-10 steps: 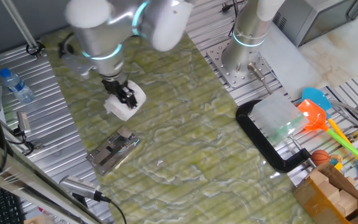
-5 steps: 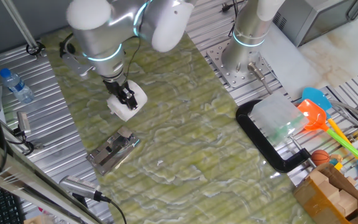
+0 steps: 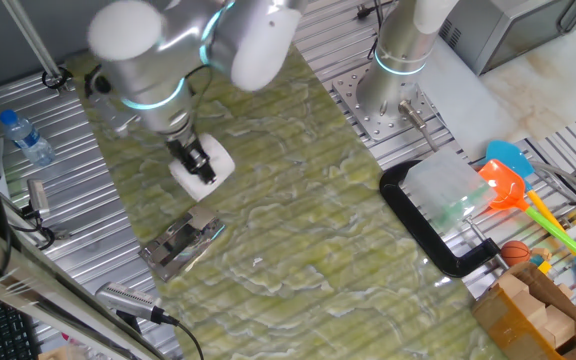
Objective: Put the toilet paper on its holder
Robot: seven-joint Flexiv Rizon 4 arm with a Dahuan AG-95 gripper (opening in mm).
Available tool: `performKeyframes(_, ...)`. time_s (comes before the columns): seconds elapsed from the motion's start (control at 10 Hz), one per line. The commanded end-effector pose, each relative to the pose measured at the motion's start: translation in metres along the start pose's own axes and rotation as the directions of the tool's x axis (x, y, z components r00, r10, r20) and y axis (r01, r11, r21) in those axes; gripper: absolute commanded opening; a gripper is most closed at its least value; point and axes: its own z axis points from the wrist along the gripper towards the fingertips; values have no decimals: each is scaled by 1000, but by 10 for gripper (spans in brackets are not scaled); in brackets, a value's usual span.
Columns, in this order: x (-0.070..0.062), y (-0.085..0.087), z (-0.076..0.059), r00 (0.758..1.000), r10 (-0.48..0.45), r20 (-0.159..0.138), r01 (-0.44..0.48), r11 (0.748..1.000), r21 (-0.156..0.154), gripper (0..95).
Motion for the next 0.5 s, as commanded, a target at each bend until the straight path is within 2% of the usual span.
performKeyframes(0.1, 9, -1, 4, 999, -38, -7, 38, 999, -4, 0)
performKeyframes(0.2, 8, -2, 10, 999, -45, -25, 45, 999, -5, 0)
performKeyframes(0.5, 9, -3, 11, 998, -37, -59, 36, 999, -23, 0)
